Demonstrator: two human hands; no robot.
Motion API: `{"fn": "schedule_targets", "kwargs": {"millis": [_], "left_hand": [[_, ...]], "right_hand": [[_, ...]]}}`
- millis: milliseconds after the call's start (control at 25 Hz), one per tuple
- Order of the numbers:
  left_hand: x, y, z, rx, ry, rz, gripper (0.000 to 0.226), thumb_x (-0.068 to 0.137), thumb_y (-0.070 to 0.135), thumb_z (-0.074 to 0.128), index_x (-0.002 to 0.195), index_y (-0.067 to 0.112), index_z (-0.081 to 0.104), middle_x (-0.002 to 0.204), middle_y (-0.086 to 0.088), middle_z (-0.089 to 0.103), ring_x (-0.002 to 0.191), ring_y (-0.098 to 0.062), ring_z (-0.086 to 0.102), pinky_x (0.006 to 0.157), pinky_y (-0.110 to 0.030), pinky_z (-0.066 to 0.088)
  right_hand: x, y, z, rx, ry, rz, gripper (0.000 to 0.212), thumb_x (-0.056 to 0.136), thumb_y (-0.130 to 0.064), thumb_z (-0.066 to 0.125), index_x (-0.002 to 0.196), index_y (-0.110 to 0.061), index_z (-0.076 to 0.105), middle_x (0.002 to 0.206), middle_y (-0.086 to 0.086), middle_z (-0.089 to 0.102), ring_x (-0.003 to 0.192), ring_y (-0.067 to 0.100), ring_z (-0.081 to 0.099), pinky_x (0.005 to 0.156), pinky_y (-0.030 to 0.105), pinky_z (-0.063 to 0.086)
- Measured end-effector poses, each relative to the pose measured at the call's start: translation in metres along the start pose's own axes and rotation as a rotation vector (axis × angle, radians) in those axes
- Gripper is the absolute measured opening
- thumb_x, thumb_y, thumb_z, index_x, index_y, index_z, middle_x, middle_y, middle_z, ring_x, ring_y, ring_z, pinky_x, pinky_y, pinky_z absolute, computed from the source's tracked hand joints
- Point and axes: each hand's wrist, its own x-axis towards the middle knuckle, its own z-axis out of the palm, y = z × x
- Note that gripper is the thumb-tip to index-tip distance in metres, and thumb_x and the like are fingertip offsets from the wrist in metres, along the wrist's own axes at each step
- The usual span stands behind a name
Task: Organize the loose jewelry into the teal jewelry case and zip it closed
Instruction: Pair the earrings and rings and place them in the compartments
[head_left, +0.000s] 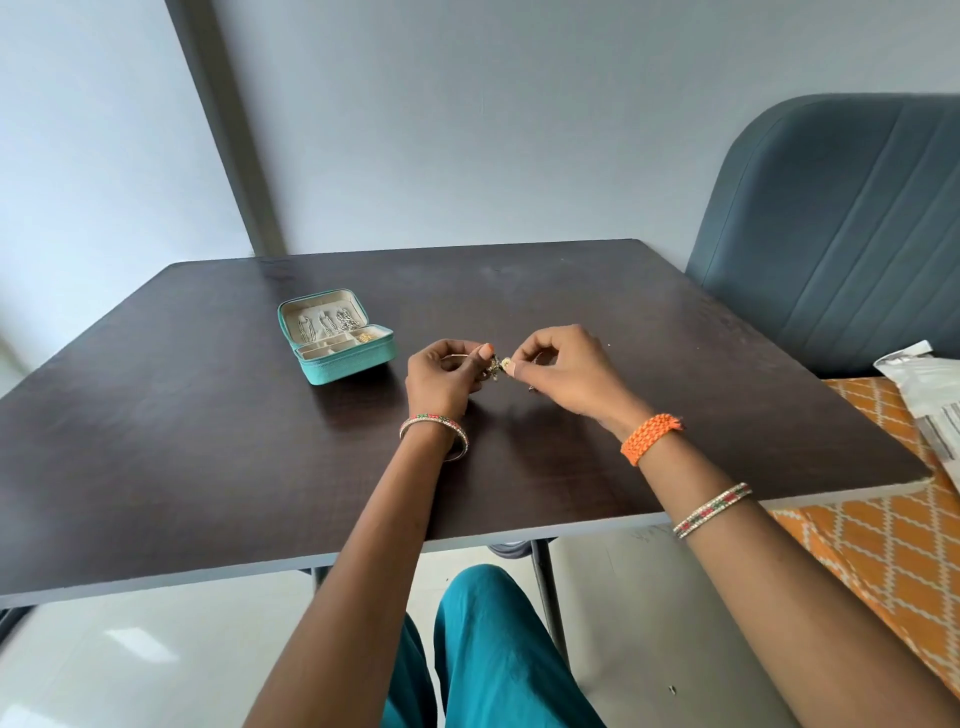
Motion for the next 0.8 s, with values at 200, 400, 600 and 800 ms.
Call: {"fn": "schedule_targets", "kwargs": {"millis": [200, 400, 600, 800], "left_hand": [[-0.012, 0.012, -0.003, -0.212, -0.124, -0.111, 0.011, 0.085, 0.008, 0.064, 0.075, 0.011, 0.061, 0.054, 0.005, 0.064, 0.05, -0.002, 0.059, 0.054, -0.017, 0.053], [-0.032, 0.017, -0.016, -0.156, -0.216, -0.055, 0.01, 0.085, 0.003, 0.062, 0.077, 0.009, 0.061, 0.056, 0.005, 0.066, 0.052, -0.003, 0.061, 0.054, -0.017, 0.054], [-0.048, 0.029, -0.045, 0.054, -0.226, -0.051, 0.01, 0.084, 0.002, 0.063, 0.075, 0.007, 0.062, 0.063, -0.004, 0.064, 0.052, -0.005, 0.063, 0.055, -0.018, 0.056], [-0.065, 0.03, -0.067, 0.383, -0.182, -0.036, 0.012, 0.084, 0.001, 0.064, 0.076, 0.01, 0.067, 0.069, -0.012, 0.064, 0.051, -0.012, 0.06, 0.05, -0.021, 0.055]], "right_hand": [[-0.002, -0.01, 0.0, 0.544, -0.069, 0.185, 0.017, 0.086, -0.004, 0.061, 0.07, -0.011, 0.062, 0.073, 0.009, 0.064, 0.069, 0.017, 0.059, 0.066, 0.027, 0.048], [-0.009, -0.011, 0.01, 0.636, -0.116, 0.214, 0.007, 0.088, -0.002, 0.059, 0.089, -0.008, 0.062, 0.082, 0.01, 0.066, 0.071, 0.016, 0.061, 0.069, 0.027, 0.053], [-0.021, -0.022, 0.016, 0.483, -0.244, 0.182, 0.012, 0.086, -0.001, 0.064, 0.098, 0.0, 0.067, 0.084, 0.015, 0.068, 0.065, 0.015, 0.064, 0.058, 0.021, 0.054], [-0.034, -0.027, 0.037, 0.372, -0.345, 0.15, 0.017, 0.084, 0.002, 0.065, 0.101, 0.006, 0.065, 0.069, 0.011, 0.065, 0.053, 0.01, 0.061, 0.05, 0.017, 0.053]]}}
